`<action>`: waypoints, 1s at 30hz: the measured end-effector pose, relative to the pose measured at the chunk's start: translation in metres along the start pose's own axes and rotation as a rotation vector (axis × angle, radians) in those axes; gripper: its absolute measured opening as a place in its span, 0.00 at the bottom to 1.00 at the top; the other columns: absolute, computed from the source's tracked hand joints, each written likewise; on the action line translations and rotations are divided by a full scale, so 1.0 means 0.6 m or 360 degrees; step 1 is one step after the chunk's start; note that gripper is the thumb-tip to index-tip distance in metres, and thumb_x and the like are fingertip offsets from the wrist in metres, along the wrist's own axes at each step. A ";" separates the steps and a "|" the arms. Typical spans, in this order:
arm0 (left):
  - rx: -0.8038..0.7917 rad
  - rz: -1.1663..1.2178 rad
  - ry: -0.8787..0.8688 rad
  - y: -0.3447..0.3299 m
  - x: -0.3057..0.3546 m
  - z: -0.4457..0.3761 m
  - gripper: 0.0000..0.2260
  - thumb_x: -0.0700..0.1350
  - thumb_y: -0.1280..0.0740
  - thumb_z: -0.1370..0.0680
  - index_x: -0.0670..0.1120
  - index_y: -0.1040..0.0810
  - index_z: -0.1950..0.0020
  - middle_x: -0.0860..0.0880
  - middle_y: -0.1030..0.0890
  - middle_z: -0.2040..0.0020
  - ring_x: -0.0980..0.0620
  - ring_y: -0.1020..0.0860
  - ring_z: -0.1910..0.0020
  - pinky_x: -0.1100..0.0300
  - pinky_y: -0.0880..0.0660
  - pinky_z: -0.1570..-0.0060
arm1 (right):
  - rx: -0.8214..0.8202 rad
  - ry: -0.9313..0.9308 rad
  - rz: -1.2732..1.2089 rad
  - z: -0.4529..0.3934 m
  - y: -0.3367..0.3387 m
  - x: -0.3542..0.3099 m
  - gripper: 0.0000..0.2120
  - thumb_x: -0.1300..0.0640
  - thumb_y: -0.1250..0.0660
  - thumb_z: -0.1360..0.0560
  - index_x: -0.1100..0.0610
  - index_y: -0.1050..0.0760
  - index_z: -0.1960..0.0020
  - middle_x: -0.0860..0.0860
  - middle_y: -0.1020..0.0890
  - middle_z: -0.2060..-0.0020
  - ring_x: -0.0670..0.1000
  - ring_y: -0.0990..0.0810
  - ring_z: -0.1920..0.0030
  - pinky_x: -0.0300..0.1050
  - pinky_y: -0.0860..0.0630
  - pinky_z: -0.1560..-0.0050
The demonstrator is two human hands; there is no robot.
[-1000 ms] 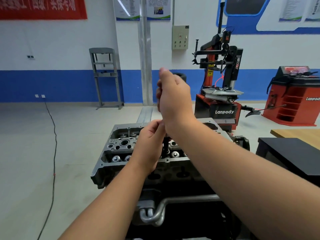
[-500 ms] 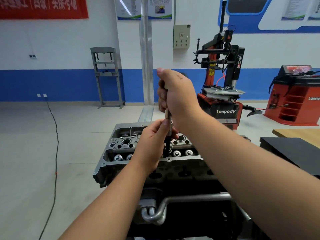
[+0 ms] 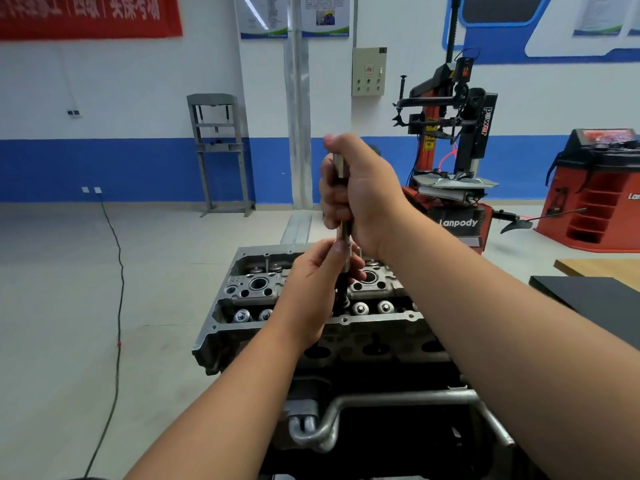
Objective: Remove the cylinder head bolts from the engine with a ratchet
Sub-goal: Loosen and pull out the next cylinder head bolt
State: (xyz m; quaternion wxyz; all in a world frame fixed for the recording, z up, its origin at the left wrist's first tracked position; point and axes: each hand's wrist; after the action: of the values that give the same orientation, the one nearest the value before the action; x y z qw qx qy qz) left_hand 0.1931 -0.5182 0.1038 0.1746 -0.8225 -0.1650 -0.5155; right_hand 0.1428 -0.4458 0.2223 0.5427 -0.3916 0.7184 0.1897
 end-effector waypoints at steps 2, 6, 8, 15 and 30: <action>0.0016 0.0001 -0.0021 -0.001 0.001 -0.001 0.12 0.58 0.34 0.20 0.54 0.15 0.54 0.49 0.15 0.56 0.53 0.18 0.57 0.59 0.22 0.54 | 0.0278 0.0181 0.0041 0.003 -0.012 0.007 0.15 0.50 0.37 0.23 0.54 0.32 0.65 0.48 0.33 0.76 0.49 0.37 0.75 0.43 0.39 0.70; 0.0107 -0.0052 -0.0031 -0.001 -0.007 -0.006 0.05 0.56 0.26 0.26 0.57 0.18 0.57 0.52 0.17 0.62 0.49 0.25 0.62 0.54 0.26 0.61 | 0.0513 0.0457 0.0178 0.011 -0.032 0.014 0.11 0.53 0.41 0.23 0.56 0.30 0.63 0.47 0.30 0.74 0.48 0.34 0.73 0.44 0.36 0.69; 0.0168 -0.0021 -0.0043 0.000 -0.010 -0.008 0.06 0.54 0.24 0.29 0.56 0.20 0.58 0.52 0.19 0.64 0.48 0.28 0.64 0.52 0.30 0.64 | 0.0402 0.0448 0.0214 0.010 -0.036 0.012 0.12 0.53 0.43 0.28 0.54 0.33 0.69 0.46 0.35 0.76 0.47 0.38 0.75 0.45 0.40 0.70; -0.0045 0.0021 -0.0015 0.004 -0.004 -0.001 0.21 0.67 0.37 0.22 0.51 0.15 0.51 0.47 0.16 0.54 0.50 0.20 0.55 0.43 0.26 0.42 | -0.0003 0.0216 0.0167 0.010 -0.007 -0.005 0.17 0.52 0.38 0.21 0.54 0.34 0.68 0.46 0.35 0.78 0.48 0.40 0.78 0.43 0.40 0.72; -0.0078 0.0033 -0.0009 0.004 -0.008 -0.004 0.18 0.60 0.40 0.18 0.50 0.17 0.51 0.48 0.16 0.55 0.50 0.20 0.56 0.52 0.24 0.47 | 0.0028 0.0075 -0.0043 0.003 0.000 -0.004 0.20 0.45 0.37 0.22 0.52 0.33 0.69 0.47 0.37 0.78 0.49 0.41 0.77 0.41 0.43 0.73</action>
State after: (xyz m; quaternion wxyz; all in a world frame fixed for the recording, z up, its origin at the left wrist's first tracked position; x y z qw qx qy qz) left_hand 0.1903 -0.5217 0.1000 0.1593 -0.8296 -0.1444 -0.5153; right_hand 0.1441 -0.4437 0.2238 0.5317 -0.4008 0.7272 0.1667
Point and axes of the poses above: each hand's wrist, its own z-axis away from the middle knuckle, its own y-axis out of the back of the hand, x = y × z
